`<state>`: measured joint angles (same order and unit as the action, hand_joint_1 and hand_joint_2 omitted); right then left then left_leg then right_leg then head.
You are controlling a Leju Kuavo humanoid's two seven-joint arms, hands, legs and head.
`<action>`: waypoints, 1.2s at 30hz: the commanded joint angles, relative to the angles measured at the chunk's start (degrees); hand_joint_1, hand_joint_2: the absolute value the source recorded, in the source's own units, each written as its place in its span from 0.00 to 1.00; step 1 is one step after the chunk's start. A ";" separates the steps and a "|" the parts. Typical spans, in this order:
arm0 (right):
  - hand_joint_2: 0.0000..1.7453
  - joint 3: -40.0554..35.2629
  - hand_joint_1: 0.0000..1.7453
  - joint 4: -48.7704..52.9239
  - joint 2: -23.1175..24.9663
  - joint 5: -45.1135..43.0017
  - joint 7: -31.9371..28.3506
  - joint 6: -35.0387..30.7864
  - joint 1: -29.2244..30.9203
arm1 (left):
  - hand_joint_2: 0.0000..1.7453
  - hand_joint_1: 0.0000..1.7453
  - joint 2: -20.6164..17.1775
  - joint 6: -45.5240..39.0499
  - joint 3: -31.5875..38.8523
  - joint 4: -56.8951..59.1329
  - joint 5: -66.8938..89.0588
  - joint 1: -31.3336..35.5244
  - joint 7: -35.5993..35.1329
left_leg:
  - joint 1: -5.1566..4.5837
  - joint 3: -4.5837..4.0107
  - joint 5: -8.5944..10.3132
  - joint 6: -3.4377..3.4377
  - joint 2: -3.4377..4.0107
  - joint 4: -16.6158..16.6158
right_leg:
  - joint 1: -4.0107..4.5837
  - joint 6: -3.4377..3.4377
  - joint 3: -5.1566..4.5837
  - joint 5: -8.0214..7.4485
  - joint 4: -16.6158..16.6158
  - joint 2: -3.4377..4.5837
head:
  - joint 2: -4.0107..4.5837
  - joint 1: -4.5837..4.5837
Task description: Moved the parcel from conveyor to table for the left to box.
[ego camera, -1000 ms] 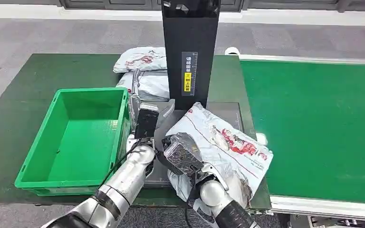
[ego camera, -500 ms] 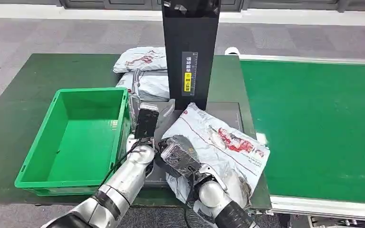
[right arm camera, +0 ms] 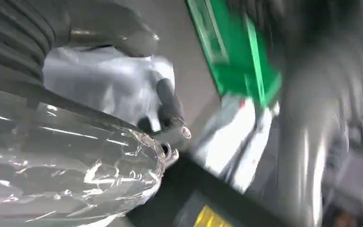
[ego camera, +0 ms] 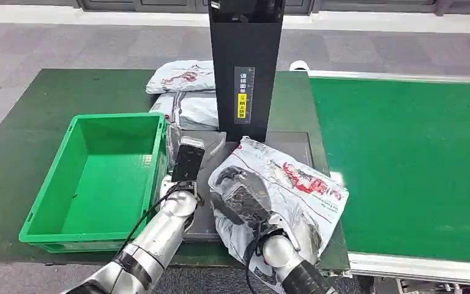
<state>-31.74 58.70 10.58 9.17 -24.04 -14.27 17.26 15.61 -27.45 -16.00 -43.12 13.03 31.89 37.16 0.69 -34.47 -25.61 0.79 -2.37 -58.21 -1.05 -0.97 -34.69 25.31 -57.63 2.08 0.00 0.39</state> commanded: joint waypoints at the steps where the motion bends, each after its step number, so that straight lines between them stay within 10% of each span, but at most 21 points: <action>1: 0.00 16.36 0.00 -4.20 -4.98 -8.41 -1.81 5.35 6.62 | 1.00 0.00 -0.88 7.78 -3.40 4.59 -1.00 0.38 2.35 | -0.06 0.13 0.07 -0.10 0.07 0.09 | 0.01 0.02 0.20 -0.04 0.13 -0.32 | 0.00 0.00; 13: 0.00 18.54 0.00 -5.32 -2.97 -6.68 -6.18 5.52 5.44 | 1.00 0.00 -2.23 11.87 -4.83 6.06 1.40 0.01 1.77 | -0.08 0.13 -0.01 -0.02 0.16 0.04 | 0.04 -0.01 0.10 -0.07 0.06 -0.08 | 0.00 0.00; 19: 0.00 23.32 0.00 -0.59 -3.90 -7.49 -10.71 3.90 4.79 | 1.00 0.00 -3.86 13.57 -16.34 16.37 17.58 2.14 -7.09 | -0.14 0.18 0.02 -0.03 0.15 0.10 | -0.04 0.00 0.15 -0.05 0.06 -0.16 | 0.00 0.00; 20: 1.00 24.52 0.00 1.40 -4.10 -7.51 -10.16 3.76 4.10 | 1.00 0.00 -3.94 13.42 -18.79 18.54 21.36 2.48 -9.03 | -0.11 0.17 0.03 -0.04 0.13 0.09 | -0.03 0.01 0.16 -0.06 0.09 -0.21 | 0.00 0.00; 22: 1.00 27.96 0.00 6.72 -4.24 -7.06 -8.87 2.83 1.36 | 1.00 0.00 -4.22 12.83 -23.57 22.04 29.76 2.31 -15.40 | -0.14 0.15 0.03 -0.04 0.04 0.08 | -0.09 -0.01 0.14 -0.03 0.05 -0.24 | 0.00 0.00; 23: 0.00 29.21 0.00 8.92 -4.22 -6.54 -8.52 2.63 0.11 | 1.00 0.00 -4.27 12.42 -24.34 22.73 32.01 1.94 -16.94 | -0.13 0.20 0.05 -0.05 -0.03 0.15 | -0.06 0.02 0.25 -0.02 0.14 -0.41 | 0.00 0.00; 24: 1.00 30.92 0.00 12.02 -3.87 -6.45 -8.52 2.18 -1.69 | 1.00 0.00 -4.45 12.59 -25.32 23.45 34.48 1.65 -19.45 | -0.13 0.14 0.02 -0.04 -0.02 0.08 | -0.09 -0.01 0.16 -0.02 0.08 -0.27 | 0.00 0.00; 36: 1.00 32.44 0.00 15.80 -3.11 -5.61 -7.85 2.49 -3.99 | 1.00 0.00 -4.67 14.23 -24.00 23.74 35.36 1.65 -20.18 | -0.13 0.18 -0.03 -0.06 0.25 0.10 | -0.04 0.05 0.14 -0.06 0.10 -0.18 | 0.00 0.00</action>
<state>-3.17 72.72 7.23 3.61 -32.22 -11.69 13.43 12.28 -13.84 -35.52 -24.33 47.93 32.04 17.27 0.56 -34.44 -25.65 0.74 -2.28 -58.20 -1.14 -1.01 -34.70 25.26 -57.62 2.07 0.00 0.39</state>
